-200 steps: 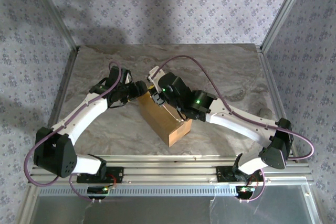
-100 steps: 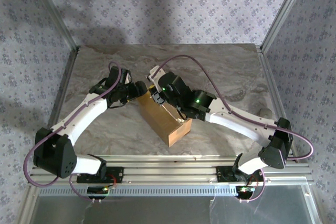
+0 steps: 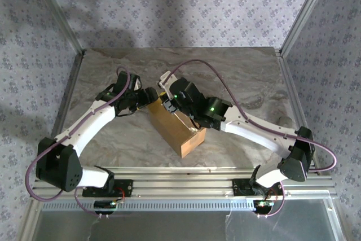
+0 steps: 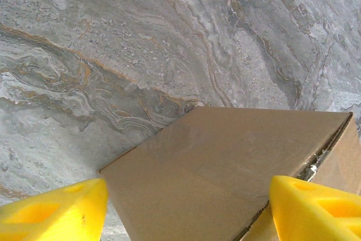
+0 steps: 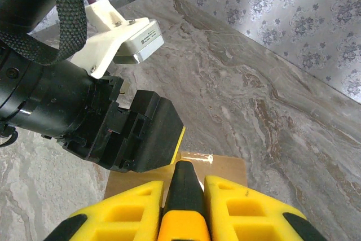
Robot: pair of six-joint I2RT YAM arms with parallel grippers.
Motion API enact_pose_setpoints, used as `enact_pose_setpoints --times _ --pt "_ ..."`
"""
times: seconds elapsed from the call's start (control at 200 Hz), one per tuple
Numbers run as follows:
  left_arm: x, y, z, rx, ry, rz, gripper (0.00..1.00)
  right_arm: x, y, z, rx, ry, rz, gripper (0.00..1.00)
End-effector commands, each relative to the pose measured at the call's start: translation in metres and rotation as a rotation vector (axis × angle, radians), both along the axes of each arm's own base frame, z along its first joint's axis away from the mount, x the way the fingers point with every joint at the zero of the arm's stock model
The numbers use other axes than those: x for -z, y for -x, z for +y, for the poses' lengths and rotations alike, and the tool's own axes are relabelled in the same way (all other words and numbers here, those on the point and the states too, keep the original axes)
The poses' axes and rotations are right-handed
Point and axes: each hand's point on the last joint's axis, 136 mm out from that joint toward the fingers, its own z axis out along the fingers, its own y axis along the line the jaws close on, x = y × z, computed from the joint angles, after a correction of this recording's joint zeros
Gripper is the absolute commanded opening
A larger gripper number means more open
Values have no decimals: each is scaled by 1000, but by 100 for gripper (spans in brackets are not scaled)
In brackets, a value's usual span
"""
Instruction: Unpack the express box
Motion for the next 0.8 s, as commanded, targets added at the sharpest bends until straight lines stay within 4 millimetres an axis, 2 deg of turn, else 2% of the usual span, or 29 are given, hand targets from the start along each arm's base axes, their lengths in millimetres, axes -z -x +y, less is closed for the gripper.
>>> enact_pose_setpoints --times 0.0,0.425,0.795 --pt "1 4 10 -26 -36 20 74 -11 2 1 -4 -1 -21 0" --pt "2 4 10 -27 -36 22 75 -13 6 1 -7 0 -29 0" --pt "2 4 11 -27 -37 22 74 -3 0 -6 21 31 -26 0"
